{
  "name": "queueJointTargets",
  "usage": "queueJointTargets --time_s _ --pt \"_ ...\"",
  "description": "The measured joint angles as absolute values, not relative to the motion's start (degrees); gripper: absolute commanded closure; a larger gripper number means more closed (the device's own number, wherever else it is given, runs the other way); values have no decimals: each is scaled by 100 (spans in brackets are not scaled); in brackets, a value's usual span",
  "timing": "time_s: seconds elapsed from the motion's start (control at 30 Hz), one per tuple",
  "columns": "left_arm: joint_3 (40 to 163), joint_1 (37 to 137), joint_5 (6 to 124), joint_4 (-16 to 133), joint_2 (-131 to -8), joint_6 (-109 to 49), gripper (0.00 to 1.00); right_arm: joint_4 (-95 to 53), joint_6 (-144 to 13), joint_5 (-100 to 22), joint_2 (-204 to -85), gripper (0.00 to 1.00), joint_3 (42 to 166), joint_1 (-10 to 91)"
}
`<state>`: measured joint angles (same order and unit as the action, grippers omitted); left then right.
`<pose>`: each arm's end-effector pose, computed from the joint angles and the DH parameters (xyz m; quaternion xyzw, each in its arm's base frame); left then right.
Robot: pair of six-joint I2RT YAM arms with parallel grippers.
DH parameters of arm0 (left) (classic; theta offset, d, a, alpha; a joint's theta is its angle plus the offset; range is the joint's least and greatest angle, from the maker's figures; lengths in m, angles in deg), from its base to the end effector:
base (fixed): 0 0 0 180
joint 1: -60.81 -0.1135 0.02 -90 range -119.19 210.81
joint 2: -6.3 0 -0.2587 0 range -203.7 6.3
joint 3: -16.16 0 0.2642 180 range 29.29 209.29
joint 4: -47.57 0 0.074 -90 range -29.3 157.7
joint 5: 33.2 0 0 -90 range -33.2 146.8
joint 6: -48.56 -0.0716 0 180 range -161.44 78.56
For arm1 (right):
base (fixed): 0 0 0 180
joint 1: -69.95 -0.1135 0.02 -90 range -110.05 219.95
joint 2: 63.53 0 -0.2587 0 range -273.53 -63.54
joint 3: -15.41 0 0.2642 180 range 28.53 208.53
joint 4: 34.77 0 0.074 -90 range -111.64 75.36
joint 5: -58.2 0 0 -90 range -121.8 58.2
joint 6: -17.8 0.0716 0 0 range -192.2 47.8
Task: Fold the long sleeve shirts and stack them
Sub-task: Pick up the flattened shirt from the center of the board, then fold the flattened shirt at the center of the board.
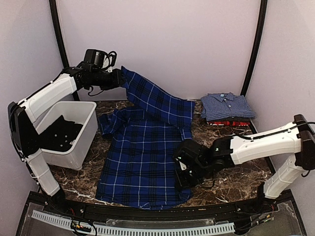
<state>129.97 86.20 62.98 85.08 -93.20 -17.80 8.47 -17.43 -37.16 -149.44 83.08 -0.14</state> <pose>0.4052 -0.2008 0.3768 0.0424 0.8331 -0.2690 0.4815 0.1033 0.3049 0.1612 -0.1405 0.9580 0.2391 0.0737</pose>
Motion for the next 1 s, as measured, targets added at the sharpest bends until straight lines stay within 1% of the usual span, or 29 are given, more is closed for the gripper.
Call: queueJointTargets --time_s 0.2,0.37,0.47,0.8,1.0 --pt "12875 8183 6188 8702 -9143 -1798 100 705 -2231 -4171 -15537 100 8349 -18" --pt "12735 7879 6120 8788 -8888 -1813 100 617 -2421 -4411 -15688 100 8387 -18" --pt "12726 7750 6125 8792 -8824 -1828 100 617 -2530 -4499 -15832 100 8629 -16" --pt "12739 7617 6219 8823 -8824 -1850 100 348 -2690 -4886 -16341 100 9366 91" --pt "12914 7573 6295 8864 -8894 -1863 100 195 -2688 -5122 -16557 100 9565 152"
